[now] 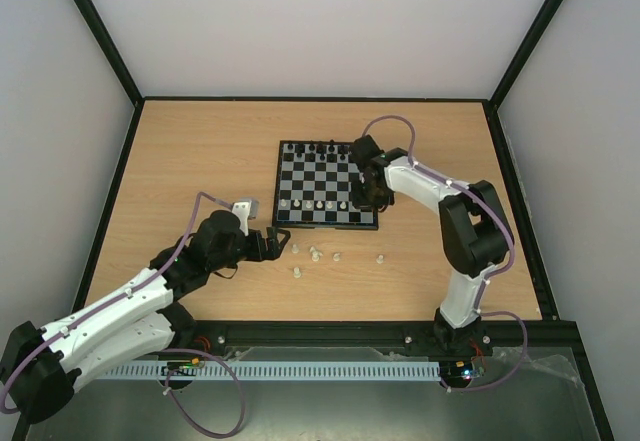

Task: Set up the chess pieces on the board
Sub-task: Place the chess piece on the chessboard, then pick up the chess piece at the center of the board.

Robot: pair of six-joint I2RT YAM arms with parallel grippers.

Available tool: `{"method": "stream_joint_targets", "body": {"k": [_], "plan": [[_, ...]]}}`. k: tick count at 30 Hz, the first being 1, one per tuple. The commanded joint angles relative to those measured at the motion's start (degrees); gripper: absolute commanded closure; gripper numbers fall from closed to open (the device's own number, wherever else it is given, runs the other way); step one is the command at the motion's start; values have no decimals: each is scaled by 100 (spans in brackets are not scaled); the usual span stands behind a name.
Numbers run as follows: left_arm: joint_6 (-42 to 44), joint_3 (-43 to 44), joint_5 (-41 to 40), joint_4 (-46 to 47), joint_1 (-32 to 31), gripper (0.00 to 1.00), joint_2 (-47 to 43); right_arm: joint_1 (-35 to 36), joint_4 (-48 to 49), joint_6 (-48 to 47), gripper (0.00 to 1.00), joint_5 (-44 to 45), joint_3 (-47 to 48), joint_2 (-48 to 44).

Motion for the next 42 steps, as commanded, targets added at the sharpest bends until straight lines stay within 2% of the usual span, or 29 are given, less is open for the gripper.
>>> {"method": "stream_joint_targets", "body": {"k": [1,9,16,27,29,30,38,42], "plan": [[-14,-45,-14,100,-22,1,-40,23,-98,40,98,110,-39,206],[-28,-46,-23,55,-22,1,-97,27,-89,31,98,193,101,451],[-36,-43,-86,0,-29,1,-108,28,-111,20,84,145,68,281],[-165,431,-610,-747,-4,1,-144,26,-327,-15,33,-29,-238,-1223],[-191,557,-765,-971,4,1,-192,23,-320,-13,5,-218,-406,-1570],[-197,623,-820,-1081,7,0,-219,22,-299,-13,1,-360,-500,-1774],[-108,1371,-913,-1816,40,1,-122,23,-129,153,1,-1228,-823,-3097],[-69,1351,-783,-1840,40,1,-130,27,74,245,1,-2040,-1028,-3378]]}}
